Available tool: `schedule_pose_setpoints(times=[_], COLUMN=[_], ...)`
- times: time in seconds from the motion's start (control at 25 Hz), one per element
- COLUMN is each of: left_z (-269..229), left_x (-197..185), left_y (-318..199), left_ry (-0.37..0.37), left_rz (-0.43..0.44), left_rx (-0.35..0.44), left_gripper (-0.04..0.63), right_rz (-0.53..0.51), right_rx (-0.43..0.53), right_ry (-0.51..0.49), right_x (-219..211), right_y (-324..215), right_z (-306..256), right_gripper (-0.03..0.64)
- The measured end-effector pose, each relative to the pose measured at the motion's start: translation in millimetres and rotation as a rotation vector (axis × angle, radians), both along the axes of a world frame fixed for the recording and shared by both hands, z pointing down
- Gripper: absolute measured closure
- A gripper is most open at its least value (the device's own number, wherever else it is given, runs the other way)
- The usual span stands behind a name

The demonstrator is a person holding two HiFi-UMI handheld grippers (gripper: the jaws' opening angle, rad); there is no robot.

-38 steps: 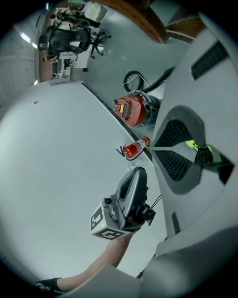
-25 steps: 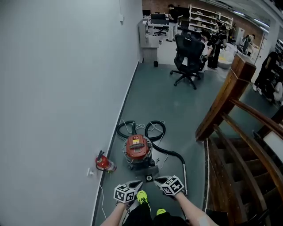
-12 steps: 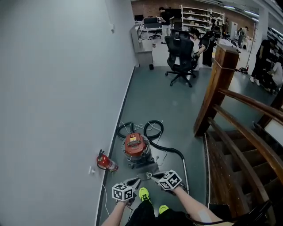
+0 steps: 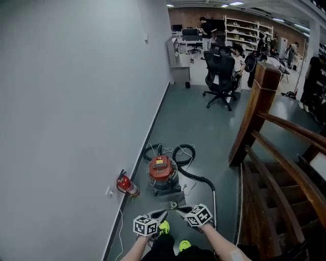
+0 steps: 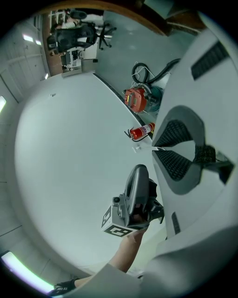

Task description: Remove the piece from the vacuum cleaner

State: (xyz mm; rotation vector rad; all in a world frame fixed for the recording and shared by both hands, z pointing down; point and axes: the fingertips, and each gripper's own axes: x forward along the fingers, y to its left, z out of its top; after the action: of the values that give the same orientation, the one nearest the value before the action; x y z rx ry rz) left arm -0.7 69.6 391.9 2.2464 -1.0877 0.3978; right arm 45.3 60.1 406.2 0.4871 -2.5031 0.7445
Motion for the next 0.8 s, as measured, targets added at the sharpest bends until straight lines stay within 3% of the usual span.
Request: schedule_pose_setpoints(times=[0.4,0.8], left_z=[-9.2,-31.6], left_x=[9.2,18.9], left_y=[39.2,63.6], left_ry=[-0.027,0.016], left_rz=[0.038,0.062], left_rx=[0.036,0.102], left_gripper=[0.584,0.584], right_rz=[0.035,0.058], right_rx=[0.053,0.13], right_ry=[-0.039,-0.068], right_x=[3.4,-7.3], right_y=[31.9,57.7], right_z=[-19.7,-42.5], right_gripper=[0.595,0.601])
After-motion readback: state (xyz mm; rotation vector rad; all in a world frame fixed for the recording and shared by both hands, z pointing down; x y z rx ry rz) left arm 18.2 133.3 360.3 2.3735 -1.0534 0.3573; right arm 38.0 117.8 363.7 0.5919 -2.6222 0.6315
